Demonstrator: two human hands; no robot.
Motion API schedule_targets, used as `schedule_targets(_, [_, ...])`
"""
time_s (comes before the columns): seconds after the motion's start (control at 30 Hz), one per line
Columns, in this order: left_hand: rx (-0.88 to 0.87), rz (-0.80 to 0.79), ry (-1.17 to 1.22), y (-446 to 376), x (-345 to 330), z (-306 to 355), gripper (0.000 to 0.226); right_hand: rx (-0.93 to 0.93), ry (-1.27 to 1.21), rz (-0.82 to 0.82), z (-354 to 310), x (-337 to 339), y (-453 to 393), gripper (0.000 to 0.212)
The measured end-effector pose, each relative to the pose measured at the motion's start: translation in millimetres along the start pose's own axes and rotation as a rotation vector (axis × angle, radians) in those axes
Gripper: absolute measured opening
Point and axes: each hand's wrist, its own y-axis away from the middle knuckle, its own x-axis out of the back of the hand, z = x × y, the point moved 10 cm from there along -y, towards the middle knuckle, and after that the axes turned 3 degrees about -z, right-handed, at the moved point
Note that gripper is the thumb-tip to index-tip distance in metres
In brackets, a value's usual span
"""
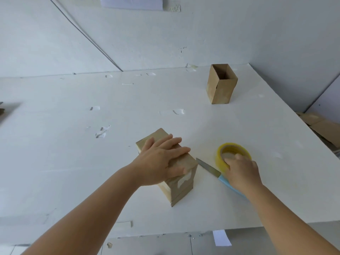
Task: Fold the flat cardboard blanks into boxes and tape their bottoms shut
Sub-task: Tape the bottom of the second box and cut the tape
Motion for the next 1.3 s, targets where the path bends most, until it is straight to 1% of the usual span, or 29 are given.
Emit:
schedule_targets(0.03, [0.004,-0.009,0.006,1.4,-2.9,-1.5,0.078,0.002,-0.04,0.024,-2.5,3.2,1.3,0.027])
schedule_targets(0.07, [0.012,-0.014,0.015,2.4,-5.0,-3.0,0.084,0.011,-0.159,0.053,-7.7,10.8,3.6,0.025])
schedule_targets(0.1, [0.028,-0.015,0.026,2.8,-5.9,-4.8,0.089,0.04,-0.348,0.068,-17.6,20.6,8.1,0.03])
schedule_targets(0.13, [0.05,-0.012,0.038,2.8,-6.2,-6.5,0.098,0.09,-0.577,0.044,-33.6,29.3,15.1,0.041])
schedule_targets(0.17, [0.074,-0.009,0.039,3.3,-5.4,-7.3,0.106,0.17,-0.794,-0.014,-56.9,37.6,24.9,0.049])
schedule_targets(0.2, [0.099,-0.01,0.026,3.9,-5.3,-9.0,0.112,0.262,-0.937,-0.091,-83.6,45.6,38.4,0.053])
schedule_targets(0.23, [0.127,-0.012,0.007,5.7,-5.1,-11.6,0.114,0.337,-1.008,-0.159,-106.9,49.7,51.6,0.054])
schedule_targets(0.27, [0.16,-0.007,-0.005,8.0,-5.1,-16.4,0.111,0.379,-1.053,-0.186,-122.5,49.7,60.6,0.054])
schedule_targets(0.33, [0.219,0.026,-0.007,14.0,-3.2,-27.2,0.093,0.38,-1.134,-0.139,-130.3,48.8,66.0,0.05])
schedule_targets(0.43, [0.283,0.105,0.023,18.3,-0.1,-39.4,0.064,0.326,-1.224,-0.046,-121.8,49.8,60.5,0.04])
schedule_targets(0.5, [0.359,0.165,0.089,18.8,-0.6,-48.9,0.057,0.329,-1.27,-0.01,-120.6,50.9,60.0,0.039])
schedule_targets(0.57, [0.441,0.239,0.196,22.6,-2.3,-57.0,0.059,0.355,-1.312,0.018,-121.5,48.8,61.5,0.039])
schedule_targets(0.63, [0.478,0.297,0.252,27.3,-3.3,-60.2,0.063,0.383,-1.346,0.019,-122.6,40.9,62.9,0.039])
schedule_targets(0.73, [0.487,0.298,0.269,30.1,-5.0,-60.1,0.064,0.438,-1.318,0.009,-123.5,27.7,64.9,0.041])
schedule_targets(0.87, [0.456,0.304,0.272,29.6,-2.1,-60.2,0.062,0.49,-1.205,0.034,-121.2,31.4,67.2,0.04])
schedule_targets(0.93, [0.467,0.3,0.237,31.0,0.8,-63.4,0.071,0.513,-1.172,-0.025,-122.2,33.5,69.2,0.043])
schedule_targets(1.0, [0.507,0.277,0.217,32.3,4.7,-70.1,0.088,0.519,-1.186,-0.092,-123.1,34.5,71.2,0.046])
schedule_targets(1.03, [0.528,0.259,0.211,32.1,6.7,-73.2,0.091,0.5,-1.223,-0.121,-123.5,33.7,71.9,0.044])
schedule_targets(1.07, [0.546,0.246,0.216,31.4,8.0,-76.8,0.087,0.474,-1.276,-0.131,-123.7,34.1,72.5,0.037])
schedule_targets(1.1, [0.562,0.24,0.255,30.9,7.5,-81.2,0.076,0.44,-1.322,-0.112,-123.0,35.8,73.1,0.029])
schedule_targets(1.13, [0.575,0.252,0.343,30.7,5.3,-86.8,0.063,0.398,-1.349,-0.078,-121.5,37.2,73.8,0.026])
schedule_targets(1.2, [0.589,0.322,0.616,31.3,1.1,-98.1,0.038,0.33,-1.389,-0.051,-120.8,38.3,74.8,0.03])
schedule_targets(1.27, [0.591,0.399,0.87,32.2,-0.7,-101.6,0.037,0.276,-1.413,-0.079,-120.7,38.5,74.4,0.033])
schedule_targets(1.3, [0.618,0.409,0.956,34.8,-2.8,-101.4,0.036,0.256,-1.407,-0.085,-119.0,40.5,74.2,0.034])
